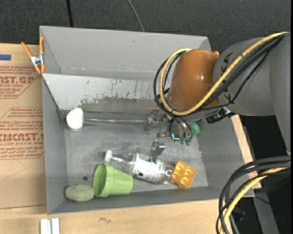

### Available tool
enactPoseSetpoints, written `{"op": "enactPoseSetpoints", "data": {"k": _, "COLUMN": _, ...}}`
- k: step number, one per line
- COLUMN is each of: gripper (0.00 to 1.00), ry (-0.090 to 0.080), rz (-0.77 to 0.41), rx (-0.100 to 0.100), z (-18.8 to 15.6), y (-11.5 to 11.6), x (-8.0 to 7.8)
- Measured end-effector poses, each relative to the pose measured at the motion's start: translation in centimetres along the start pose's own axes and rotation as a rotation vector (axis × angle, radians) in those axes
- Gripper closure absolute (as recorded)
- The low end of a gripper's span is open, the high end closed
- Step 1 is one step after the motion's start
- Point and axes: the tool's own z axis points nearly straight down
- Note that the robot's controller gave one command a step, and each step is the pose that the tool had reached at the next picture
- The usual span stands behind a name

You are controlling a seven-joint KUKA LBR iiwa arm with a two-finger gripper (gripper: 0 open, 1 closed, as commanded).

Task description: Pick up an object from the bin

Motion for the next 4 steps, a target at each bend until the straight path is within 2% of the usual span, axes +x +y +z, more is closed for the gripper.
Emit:
{"op": "enactPoseSetpoints", "data": {"k": 1, "gripper": 0.0, "ry": -0.008, "rz": 0.001, "rx": -0.001, "z": -0.5, "y": 0.0, "x": -0.2}}
{"op": "enactPoseSetpoints", "data": {"k": 2, "gripper": 0.0, "ry": -0.045, "rz": 0.035, "rx": -0.01, "z": 3.6, "y": -0.6, "x": 2.5}}
{"op": "enactPoseSetpoints", "data": {"k": 3, "gripper": 0.0, "ry": -0.05, "rz": 0.03, "rx": -0.009, "z": 3.4, "y": -0.5, "x": 2.3}}
{"op": "enactPoseSetpoints", "data": {"k": 4, "gripper": 0.0, "ry": -0.011, "rz": 0.026, "rx": -0.005, "z": 3.7, "y": -0.1, "x": 5.7}}
